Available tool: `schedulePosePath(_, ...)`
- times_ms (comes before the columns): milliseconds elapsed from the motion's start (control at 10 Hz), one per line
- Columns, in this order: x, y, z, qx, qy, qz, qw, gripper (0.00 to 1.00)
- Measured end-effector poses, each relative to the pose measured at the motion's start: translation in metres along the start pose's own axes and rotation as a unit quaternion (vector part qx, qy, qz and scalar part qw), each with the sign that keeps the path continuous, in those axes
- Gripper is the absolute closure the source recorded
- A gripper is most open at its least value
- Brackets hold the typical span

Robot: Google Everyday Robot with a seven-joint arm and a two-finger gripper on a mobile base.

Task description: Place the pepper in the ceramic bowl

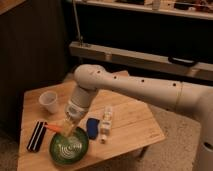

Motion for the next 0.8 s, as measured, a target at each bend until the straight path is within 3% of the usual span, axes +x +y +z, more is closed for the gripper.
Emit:
schedulePosePath(700,0.004,0.003,0.005,-0.003,-0.001,0.000,1.0000,0.89)
schedulePosePath(800,0.011,0.009,0.023,-0.002,-0.003,-0.004,1.0000,0.89)
